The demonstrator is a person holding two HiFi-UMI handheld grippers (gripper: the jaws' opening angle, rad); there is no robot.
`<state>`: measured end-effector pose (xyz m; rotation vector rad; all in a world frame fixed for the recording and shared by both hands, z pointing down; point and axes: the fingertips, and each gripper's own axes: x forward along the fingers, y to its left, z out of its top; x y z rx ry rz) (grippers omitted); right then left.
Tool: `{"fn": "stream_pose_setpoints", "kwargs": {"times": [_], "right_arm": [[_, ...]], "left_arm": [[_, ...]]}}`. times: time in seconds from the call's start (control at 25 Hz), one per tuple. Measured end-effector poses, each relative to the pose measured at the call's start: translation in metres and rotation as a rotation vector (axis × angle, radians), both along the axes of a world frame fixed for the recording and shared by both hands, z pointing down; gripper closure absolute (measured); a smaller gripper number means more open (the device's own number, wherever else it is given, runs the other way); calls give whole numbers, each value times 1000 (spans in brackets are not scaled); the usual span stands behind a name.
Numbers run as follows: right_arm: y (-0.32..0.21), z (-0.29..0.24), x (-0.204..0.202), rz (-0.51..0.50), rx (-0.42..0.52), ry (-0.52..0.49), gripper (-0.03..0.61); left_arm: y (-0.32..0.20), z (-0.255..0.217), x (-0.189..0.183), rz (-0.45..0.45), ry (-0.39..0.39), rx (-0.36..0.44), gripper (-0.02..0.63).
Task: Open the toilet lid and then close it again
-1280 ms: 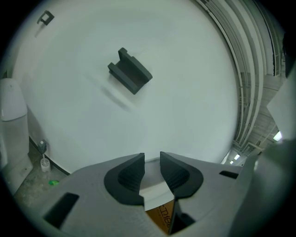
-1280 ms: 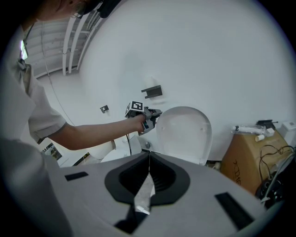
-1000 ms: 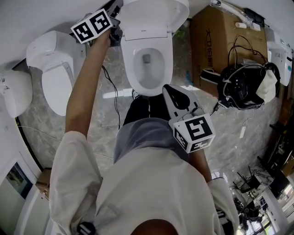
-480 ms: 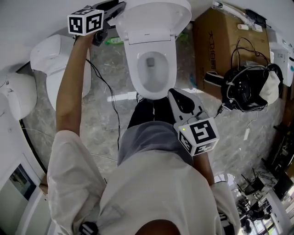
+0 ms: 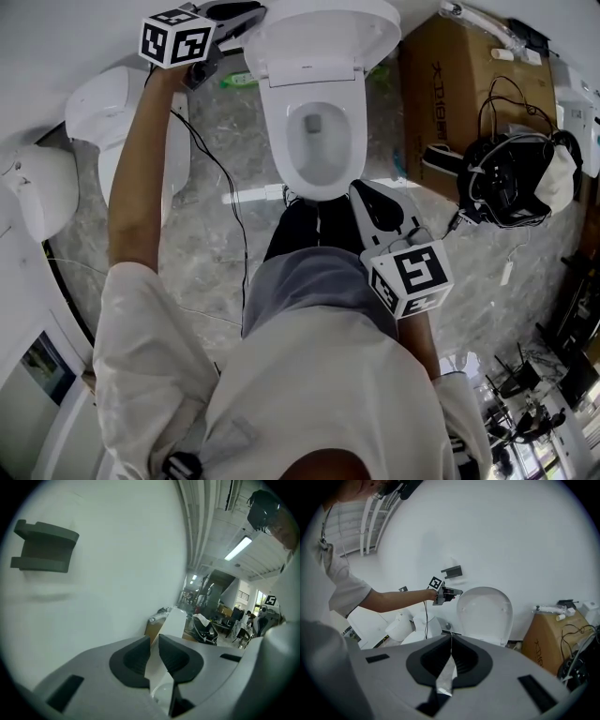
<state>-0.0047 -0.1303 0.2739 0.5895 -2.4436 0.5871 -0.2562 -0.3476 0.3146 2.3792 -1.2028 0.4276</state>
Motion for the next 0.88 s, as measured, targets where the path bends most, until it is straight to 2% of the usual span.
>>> {"fn": "stream_pose_setpoints", "kwargs": {"times": [0.24,0.48,0.64,0.88], "right_arm": [[8,1,-6,-15,-1,1,568],[17,3,-5,-29,-4,-2,568],[22,2,-6,-34,-3,-6,568],[28,3,0,-28,-5,-5,568]], "left_arm": [[10,1,3,-28,56,8,558],[25,3,14,1,23,-4,558],[28,4,16,-32,-12,10,560],[36,5,19,-60,12,5,560]]}}
